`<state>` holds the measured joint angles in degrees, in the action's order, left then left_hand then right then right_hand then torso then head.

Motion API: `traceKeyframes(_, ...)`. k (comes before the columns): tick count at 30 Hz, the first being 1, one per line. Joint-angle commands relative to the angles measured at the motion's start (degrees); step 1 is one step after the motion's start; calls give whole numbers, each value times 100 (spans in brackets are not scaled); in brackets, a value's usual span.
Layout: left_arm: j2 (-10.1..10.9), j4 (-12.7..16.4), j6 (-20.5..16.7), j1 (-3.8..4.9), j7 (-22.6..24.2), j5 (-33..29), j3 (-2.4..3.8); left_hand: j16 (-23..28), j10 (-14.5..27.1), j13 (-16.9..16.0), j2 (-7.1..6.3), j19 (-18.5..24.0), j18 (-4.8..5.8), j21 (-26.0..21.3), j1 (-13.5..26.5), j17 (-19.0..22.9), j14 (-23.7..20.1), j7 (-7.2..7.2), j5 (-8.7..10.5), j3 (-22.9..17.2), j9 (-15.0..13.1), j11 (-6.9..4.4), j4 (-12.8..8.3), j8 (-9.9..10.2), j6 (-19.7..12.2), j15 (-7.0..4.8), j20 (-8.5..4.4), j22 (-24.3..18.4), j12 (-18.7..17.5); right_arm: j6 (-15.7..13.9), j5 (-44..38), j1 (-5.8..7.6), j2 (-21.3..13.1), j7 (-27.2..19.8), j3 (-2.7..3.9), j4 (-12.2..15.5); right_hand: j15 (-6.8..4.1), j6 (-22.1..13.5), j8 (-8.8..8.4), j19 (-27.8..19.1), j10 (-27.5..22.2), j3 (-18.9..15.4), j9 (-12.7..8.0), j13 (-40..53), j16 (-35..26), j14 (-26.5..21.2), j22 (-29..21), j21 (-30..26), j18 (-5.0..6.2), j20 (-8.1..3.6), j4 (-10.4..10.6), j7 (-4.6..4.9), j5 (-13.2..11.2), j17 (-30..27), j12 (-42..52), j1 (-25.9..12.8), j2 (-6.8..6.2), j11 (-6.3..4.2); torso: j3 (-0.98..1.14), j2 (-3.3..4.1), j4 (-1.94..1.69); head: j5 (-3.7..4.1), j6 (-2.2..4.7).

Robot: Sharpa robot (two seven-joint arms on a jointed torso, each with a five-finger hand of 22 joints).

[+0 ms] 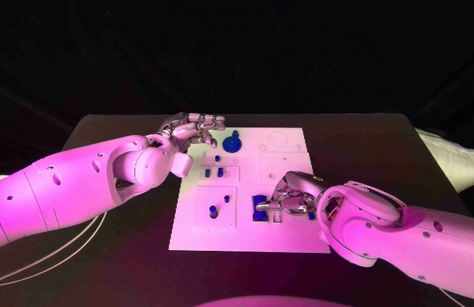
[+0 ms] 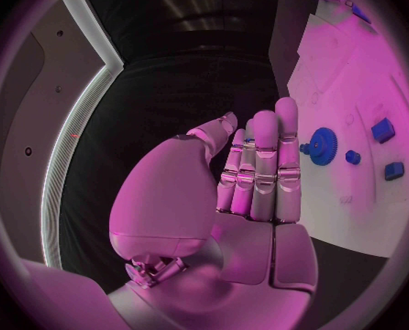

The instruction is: Assemble the parts on the task board

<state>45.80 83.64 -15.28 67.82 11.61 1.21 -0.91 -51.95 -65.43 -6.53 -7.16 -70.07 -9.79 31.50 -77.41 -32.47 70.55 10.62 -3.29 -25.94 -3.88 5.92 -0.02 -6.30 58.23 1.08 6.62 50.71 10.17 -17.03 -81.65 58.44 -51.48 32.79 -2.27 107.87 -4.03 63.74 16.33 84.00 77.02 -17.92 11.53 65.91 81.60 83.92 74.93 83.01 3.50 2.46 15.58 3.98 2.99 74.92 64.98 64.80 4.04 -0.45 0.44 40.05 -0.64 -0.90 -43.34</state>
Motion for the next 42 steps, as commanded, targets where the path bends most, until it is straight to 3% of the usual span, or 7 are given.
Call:
traceKeyframes(1, -11, 4, 110, 1, 17, 16, 4, -6, 41, -6, 26, -37, -70, -14, -45, 8, -55, -1, -13, 8, -2, 17, -28, -12, -50, -1, 13, -6, 12, 119, -222, -16, 13, -24, 0, 22, -19, -53, 10, 16, -22, 77, 16, 29, -14, 353, 280, -26, -71, -48, -161, -5, -3, 195, -30, 361, -10, 8, -2, 1, 0, 2, -4)
traceKeyframes(13, -6, 3, 114, 1, 15, 16, 3, -6, 41, -6, 26, -37, -70, -14, -45, 8, -55, -1, -13, 8, -2, 17, -28, -12, -50, -1, 13, -6, 12, 258, -611, -118, 145, 11, 0, -36, -25, -49, 72, 49, 42, 356, 74, 136, 21, 372, 346, 5, -85, -46, -833, -8, 69, 268, 10, 1358, -1, -1, -6, 3, -7, 1, -32)
traceKeyframes(25, 14, 11, 115, 1, 7, 26, 3, -6, 41, -6, 26, -37, -70, -14, -45, 8, -55, -1, -13, 8, -2, 17, -28, -12, -50, -1, 13, -6, 12, 92, -738, -164, 94, 41, 1, -20, -26, -39, 90, 71, 100, 274, 94, 198, 40, 381, 383, 26, -93, -46, -671, -11, 391, 305, 38, 1051, 90, -2, 3, 6, -1, -22, -48)
traceKeyframes(29, 22, 11, 114, 1, 3, 27, 3, -6, 41, -6, 26, -37, -70, -14, -45, 8, -55, -1, -13, 8, -2, 17, -28, -12, -50, -1, 13, -6, 12, 92, -673, -168, 26, -93, 1, 14, -20, -55, 91, 63, 93, 121, 100, 194, 31, 379, 368, 15, -89, -41, -575, -8, 419, 299, 11, 867, -37, 4, -4, -1, 2, -25, -62)
traceKeyframes(33, 28, 11, 117, 1, -4, 28, 3, -6, 41, -6, 26, -37, -70, -14, -45, 8, -55, -1, -13, 8, -2, 17, -28, -12, -50, -1, 13, -6, 12, 13, -561, -169, -56, -279, 1, 60, -15, -87, 91, 45, 59, -20, 109, 164, 14, 374, 339, -8, -82, -40, -452, -5, 84, 283, -54, 707, -172, 7, -1, 0, 2, -21, -64)
traceKeyframes(38, 35, 11, 118, 1, -15, 39, 3, -8, 46, -6, 32, -40, -69, -18, -55, 12, -57, 1, -12, 5, -1, 19, -32, -14, -52, -1, 12, -9, 19, -439, -213, -168, -203, -775, 2, 147, 10, -258, 6, 65, -52, -43, 84, 40, 153, 413, 387, 18, -94, -31, -374, 46, -11, 494, -229, 692, -363, 47, -3, -3, 4, -2, -62)
traceKeyframes(42, 40, 12, 118, 1, -19, 75, 3, -8, 47, -6, 32, -40, -69, -18, -56, 13, -58, 1, -12, 5, -1, 19, -33, -14, -52, -1, 12, -9, 20, -803, 142, -155, -400, -1196, 7, 264, 68, -476, -137, 77, -112, 89, 34, 14, 214, 427, 419, 38, -101, 15, -457, 132, 90, 585, -280, 943, -271, 119, -3, -2, 3, 3, -58)
